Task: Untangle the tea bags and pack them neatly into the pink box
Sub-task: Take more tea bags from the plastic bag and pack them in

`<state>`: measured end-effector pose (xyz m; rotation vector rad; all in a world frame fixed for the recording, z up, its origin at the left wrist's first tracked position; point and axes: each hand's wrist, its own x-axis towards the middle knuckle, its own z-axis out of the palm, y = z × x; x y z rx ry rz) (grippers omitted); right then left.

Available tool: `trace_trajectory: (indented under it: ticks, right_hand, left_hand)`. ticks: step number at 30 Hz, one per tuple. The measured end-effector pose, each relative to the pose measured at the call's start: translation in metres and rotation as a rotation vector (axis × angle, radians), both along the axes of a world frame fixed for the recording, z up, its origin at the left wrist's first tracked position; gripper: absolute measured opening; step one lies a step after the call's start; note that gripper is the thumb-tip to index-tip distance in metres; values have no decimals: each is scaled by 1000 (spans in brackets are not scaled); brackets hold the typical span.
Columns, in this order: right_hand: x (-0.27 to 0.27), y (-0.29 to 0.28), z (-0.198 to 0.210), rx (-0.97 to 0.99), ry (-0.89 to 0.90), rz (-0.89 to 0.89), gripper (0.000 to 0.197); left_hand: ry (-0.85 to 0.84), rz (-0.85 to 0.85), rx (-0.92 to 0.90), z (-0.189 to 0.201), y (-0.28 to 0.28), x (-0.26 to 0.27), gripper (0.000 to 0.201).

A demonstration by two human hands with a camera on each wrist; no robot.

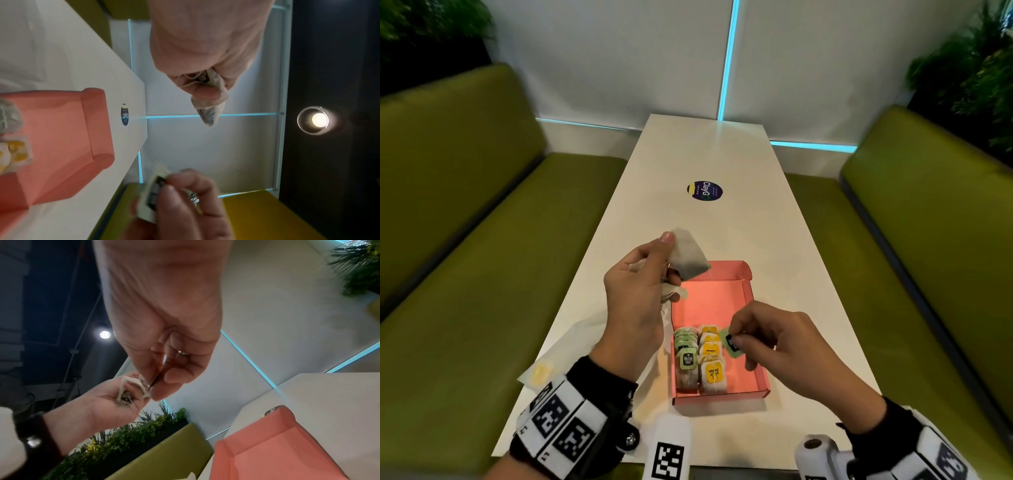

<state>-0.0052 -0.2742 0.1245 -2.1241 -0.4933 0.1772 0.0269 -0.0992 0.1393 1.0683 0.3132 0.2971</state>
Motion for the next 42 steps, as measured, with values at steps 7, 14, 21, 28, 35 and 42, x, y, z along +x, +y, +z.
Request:
trace_trajectory:
  ticks: [7, 14, 21, 28, 35, 42]
  right_hand:
    - [17, 1, -16, 15, 6, -152, 21]
    - [11, -3, -14, -18, -8, -31, 26]
    - [-8, -11, 8, 24, 31, 173, 31]
    - [-8, -9, 35, 237, -73, 153, 15]
    - [10, 3, 51, 409, -15, 6, 7]
    - [30, 18, 42, 551, 300, -253, 10]
  left_hand:
    - [6, -99, -105, 1, 4, -2, 37]
    - [13, -81, -186, 3, 8, -2, 26]
    - [21, -33, -113, 0, 5, 0, 13]
    - [-61, -66, 90, -9, 3, -8, 5]
    - [-108, -172, 212, -18, -3, -19, 4]
    - [-192, -291, 426, -20, -12, -37, 5]
